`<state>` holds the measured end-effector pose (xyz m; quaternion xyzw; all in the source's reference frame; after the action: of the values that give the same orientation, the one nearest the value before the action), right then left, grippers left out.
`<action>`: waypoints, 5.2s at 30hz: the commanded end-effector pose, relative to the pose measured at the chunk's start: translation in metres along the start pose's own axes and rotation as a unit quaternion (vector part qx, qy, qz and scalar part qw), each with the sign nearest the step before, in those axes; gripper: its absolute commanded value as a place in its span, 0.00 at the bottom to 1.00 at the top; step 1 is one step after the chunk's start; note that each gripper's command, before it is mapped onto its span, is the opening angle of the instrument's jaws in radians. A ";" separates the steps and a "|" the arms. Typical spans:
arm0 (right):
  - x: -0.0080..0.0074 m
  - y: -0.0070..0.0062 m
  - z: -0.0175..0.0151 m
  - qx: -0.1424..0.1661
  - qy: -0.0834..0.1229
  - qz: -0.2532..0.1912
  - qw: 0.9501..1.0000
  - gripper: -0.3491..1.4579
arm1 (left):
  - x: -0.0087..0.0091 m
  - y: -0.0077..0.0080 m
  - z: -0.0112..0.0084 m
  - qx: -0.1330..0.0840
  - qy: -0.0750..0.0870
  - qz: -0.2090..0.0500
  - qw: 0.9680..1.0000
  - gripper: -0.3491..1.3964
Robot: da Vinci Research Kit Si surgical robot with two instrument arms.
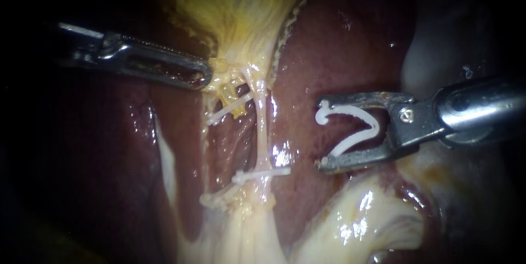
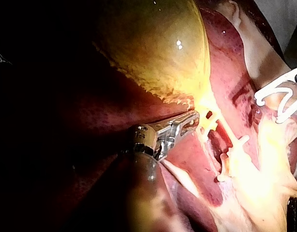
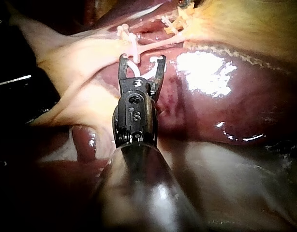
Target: Clipping second clip right tube
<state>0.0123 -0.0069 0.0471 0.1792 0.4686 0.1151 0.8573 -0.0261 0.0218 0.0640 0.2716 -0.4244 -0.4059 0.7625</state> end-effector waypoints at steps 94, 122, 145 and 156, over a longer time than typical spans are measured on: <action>-0.0030 -0.0001 0.0158 0.202 0.110 0.315 0.921 0.47 | -0.0036 -0.0021 -0.0074 -0.007 -0.033 -0.014 0.999 0.00; -0.0024 -0.0007 0.0163 0.252 0.105 0.354 0.895 0.32 | -0.0037 -0.0020 -0.0072 -0.007 -0.033 -0.014 0.999 0.00; -0.0027 0.0001 0.0167 0.250 0.105 0.360 0.893 0.05 | -0.0037 -0.0019 -0.0070 -0.007 -0.033 -0.014 0.999 0.00; -0.0036 0.0000 0.0168 0.251 0.102 0.363 0.892 0.00 | -0.0037 -0.0018 -0.0070 -0.007 -0.033 -0.014 0.999 0.00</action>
<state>0.0244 -0.0118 0.0583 0.5345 0.4680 0.3147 0.6295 -0.0219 0.0245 0.0576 0.2584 -0.4425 -0.4284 0.7443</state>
